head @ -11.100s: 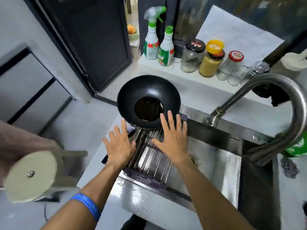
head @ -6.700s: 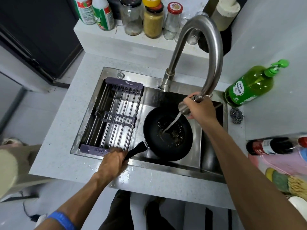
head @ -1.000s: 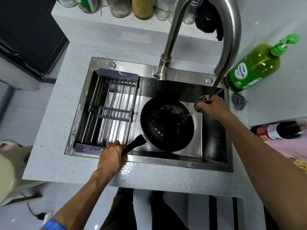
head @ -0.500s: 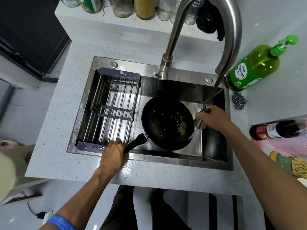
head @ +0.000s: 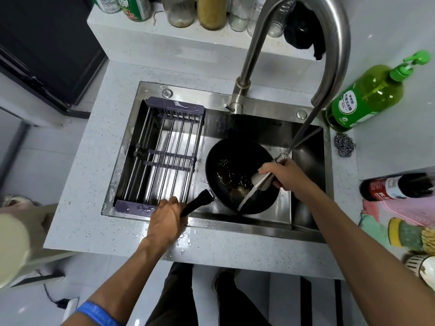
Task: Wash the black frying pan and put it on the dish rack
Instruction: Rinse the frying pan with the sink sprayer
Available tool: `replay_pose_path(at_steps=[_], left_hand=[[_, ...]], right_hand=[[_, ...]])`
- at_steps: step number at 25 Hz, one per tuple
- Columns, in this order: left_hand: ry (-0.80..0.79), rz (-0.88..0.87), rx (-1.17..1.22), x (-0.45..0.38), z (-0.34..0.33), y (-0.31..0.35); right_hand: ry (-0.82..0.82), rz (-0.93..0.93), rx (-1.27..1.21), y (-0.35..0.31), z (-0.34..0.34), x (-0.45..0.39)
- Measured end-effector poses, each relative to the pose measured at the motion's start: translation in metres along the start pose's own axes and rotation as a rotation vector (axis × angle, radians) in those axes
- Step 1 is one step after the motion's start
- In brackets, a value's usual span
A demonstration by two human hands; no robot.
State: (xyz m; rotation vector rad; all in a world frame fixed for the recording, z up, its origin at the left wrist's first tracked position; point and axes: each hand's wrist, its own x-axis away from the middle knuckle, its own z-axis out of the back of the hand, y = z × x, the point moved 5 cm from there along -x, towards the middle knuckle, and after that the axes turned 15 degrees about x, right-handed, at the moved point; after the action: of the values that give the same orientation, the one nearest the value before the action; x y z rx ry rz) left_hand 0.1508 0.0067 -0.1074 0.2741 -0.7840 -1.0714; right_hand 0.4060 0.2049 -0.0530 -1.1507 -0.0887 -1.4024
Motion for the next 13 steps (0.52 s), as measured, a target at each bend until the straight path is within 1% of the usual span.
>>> replay_pose_path(at_steps=[3, 7, 10, 12, 13], left_hand=[[0.007, 0.004, 0.007, 0.0, 0.001, 0.001], [0.01, -0.002, 0.0, 0.0, 0.001, 0.001], [0.006, -0.006, 0.008, 0.0, -0.001, -0.001], [0.003, -0.01, 0.011, 0.0, -0.001, 0.0], [0.001, -0.012, 0.009, 0.0, -0.001, 0.0]], right_hand=[[0.023, -0.038, -0.085, -0.007, -0.012, -0.008], [0.056, 0.022, -0.223, -0.03, -0.025, -0.018], [0.21, -0.005, -0.287, -0.035, -0.019, -0.031], [0.341, -0.067, -0.185, -0.029, -0.003, -0.032], [0.394, -0.107, -0.071, -0.021, 0.007, -0.029]])
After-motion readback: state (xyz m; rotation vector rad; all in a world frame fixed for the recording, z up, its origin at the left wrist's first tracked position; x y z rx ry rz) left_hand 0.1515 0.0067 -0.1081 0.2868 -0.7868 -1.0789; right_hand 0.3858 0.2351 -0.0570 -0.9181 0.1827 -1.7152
